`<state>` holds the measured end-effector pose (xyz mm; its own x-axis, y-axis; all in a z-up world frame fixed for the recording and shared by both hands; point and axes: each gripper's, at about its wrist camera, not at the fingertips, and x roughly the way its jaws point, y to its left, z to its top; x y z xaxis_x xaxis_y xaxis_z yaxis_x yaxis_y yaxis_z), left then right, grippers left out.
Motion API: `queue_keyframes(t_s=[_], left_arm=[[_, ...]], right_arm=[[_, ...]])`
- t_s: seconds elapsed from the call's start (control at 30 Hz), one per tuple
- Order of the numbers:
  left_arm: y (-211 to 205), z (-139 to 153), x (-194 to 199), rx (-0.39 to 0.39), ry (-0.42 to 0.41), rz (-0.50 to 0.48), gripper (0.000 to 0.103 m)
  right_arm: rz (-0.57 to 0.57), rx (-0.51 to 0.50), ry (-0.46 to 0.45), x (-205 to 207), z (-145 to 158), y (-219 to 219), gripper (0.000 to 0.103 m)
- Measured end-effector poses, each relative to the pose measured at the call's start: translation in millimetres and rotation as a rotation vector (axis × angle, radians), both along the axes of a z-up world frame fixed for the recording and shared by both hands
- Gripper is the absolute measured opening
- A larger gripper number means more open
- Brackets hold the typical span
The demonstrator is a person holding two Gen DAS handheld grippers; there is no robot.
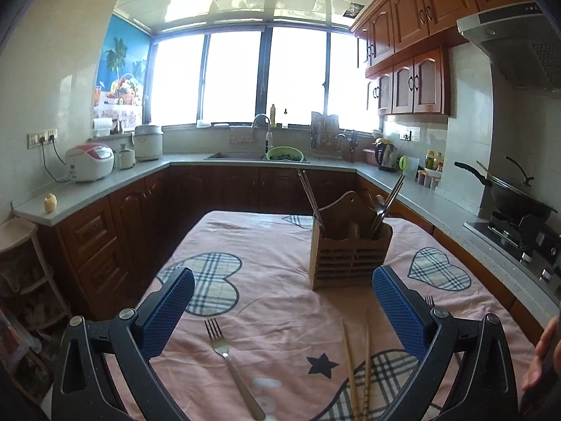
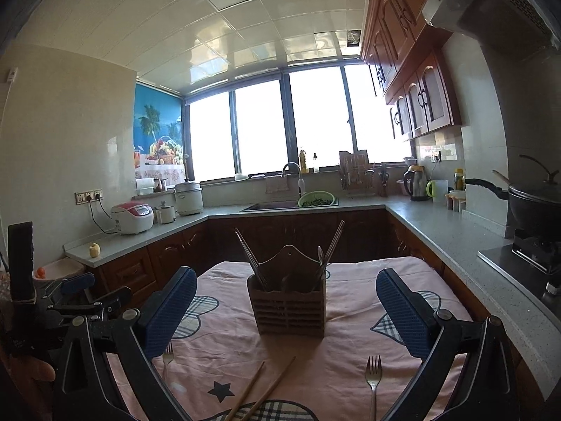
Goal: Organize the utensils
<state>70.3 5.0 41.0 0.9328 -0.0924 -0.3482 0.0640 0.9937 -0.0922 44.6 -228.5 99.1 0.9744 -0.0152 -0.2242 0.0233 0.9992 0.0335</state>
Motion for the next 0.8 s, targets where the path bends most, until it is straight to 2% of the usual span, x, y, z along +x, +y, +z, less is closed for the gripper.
queue_keyframes(t_s=[0.07,0.2,0.37,0.57,0.8], left_arm=[[-0.1,-17.1,0.0,-0.02,0.022,0.008,0.102],[-5.2,-40.9,-6.8,0.014,0.045,0.022,0.102],[-8.8,-53.7,-14.7,0.037,0.06,0.023,0.102],[-7.7,-58.6,-23.6,0.047,0.072,0.025,0.102],[-4.6,-47.2,-48.7,0.044,0.058,0.024,0.102]], right_arm=[[-0.024,-0.006,-0.004,-7.3,-23.5,2.6,0.103],[-0.048,-0.005,0.018,-14.0,-69.0,4.6,0.103],[-0.047,0.0,0.077,-16.9,-103.5,4.0,0.103],[-0.056,-0.013,0.087,-29.8,-116.3,5.8,0.103],[-0.05,-0.023,0.065,-44.5,-102.6,10.9,0.103]])
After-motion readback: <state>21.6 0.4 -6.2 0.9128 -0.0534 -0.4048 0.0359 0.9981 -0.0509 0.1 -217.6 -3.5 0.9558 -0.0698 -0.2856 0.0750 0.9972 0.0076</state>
